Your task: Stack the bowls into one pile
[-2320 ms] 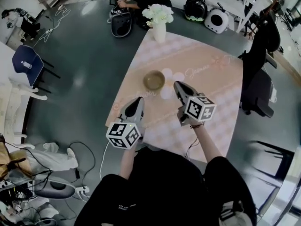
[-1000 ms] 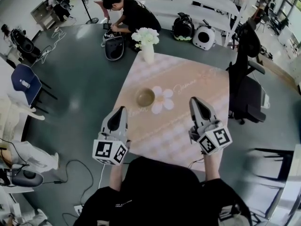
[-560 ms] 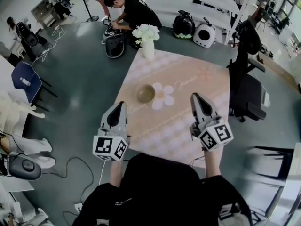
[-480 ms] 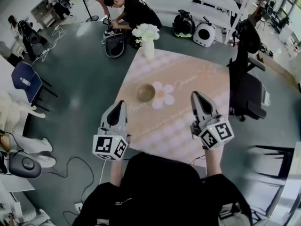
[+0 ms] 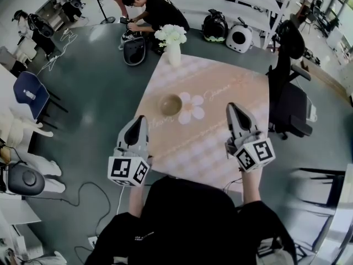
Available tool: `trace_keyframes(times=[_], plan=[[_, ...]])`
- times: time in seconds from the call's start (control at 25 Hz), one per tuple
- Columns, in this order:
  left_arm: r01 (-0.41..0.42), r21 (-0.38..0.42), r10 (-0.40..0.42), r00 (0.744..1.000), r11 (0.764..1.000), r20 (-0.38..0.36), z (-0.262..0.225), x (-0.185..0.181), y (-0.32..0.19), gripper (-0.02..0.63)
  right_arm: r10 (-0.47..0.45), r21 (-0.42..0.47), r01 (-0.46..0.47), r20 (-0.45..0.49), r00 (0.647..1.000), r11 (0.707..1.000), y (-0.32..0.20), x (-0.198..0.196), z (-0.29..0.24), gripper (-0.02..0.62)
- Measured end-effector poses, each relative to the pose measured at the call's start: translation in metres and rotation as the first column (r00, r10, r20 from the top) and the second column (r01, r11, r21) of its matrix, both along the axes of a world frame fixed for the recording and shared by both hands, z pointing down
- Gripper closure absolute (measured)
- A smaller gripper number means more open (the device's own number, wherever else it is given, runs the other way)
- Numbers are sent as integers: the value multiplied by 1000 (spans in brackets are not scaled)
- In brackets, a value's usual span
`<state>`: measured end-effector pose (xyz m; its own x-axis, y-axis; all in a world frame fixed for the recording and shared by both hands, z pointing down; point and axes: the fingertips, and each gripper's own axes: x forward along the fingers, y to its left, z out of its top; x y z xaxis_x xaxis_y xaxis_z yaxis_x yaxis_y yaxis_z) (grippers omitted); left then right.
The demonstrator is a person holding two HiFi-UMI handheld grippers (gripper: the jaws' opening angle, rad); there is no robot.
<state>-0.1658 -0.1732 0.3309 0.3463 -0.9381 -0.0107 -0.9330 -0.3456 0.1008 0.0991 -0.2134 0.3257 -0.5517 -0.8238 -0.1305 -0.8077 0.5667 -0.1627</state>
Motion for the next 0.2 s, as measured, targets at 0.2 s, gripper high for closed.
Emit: trace_keyframes(times=[0.2], plan=[[5,-3,-5,1000,1000,18,2,-3,2,609,11,2,-11,-15,1000,1000,1,0,1,603]])
